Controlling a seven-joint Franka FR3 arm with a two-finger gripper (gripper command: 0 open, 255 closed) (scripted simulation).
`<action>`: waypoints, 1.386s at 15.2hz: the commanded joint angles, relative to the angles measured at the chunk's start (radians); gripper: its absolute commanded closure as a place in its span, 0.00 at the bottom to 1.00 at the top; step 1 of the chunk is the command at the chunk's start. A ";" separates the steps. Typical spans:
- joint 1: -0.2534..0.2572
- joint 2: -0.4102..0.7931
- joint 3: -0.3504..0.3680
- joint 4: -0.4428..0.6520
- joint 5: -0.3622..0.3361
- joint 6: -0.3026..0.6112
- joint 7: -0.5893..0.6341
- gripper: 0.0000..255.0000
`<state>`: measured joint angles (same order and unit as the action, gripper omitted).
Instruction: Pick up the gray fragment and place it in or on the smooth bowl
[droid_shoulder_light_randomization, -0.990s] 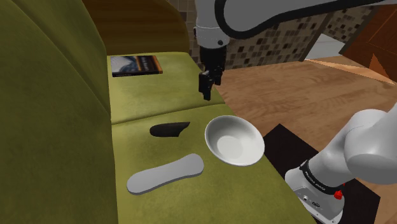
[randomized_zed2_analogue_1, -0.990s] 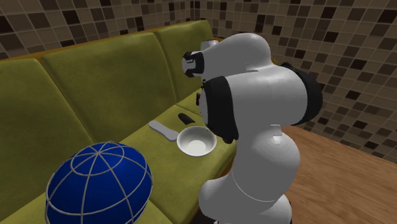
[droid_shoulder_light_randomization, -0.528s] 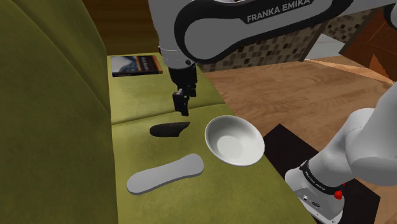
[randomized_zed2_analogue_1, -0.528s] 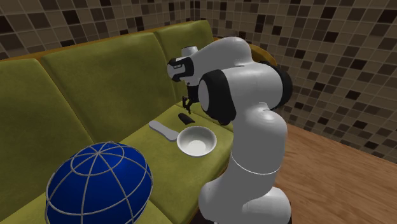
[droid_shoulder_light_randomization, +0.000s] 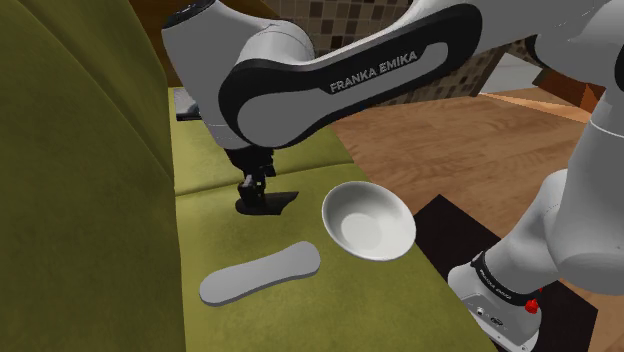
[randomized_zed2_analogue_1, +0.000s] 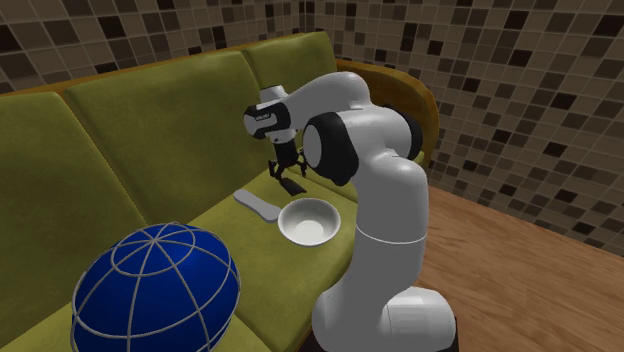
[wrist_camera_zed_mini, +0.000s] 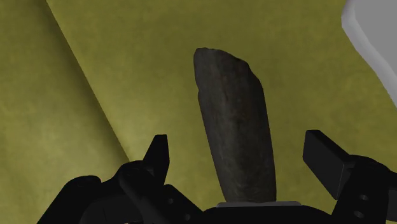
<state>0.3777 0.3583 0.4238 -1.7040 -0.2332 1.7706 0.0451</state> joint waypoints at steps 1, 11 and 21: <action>0.003 0.010 0.000 -0.013 -0.007 0.021 0.002 0.00; -0.003 0.015 -0.005 -0.068 -0.014 0.080 0.008 0.00; -0.003 0.015 -0.005 -0.068 -0.014 0.080 0.008 1.00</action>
<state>0.3743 0.3732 0.4188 -1.7721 -0.2471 1.8504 0.0527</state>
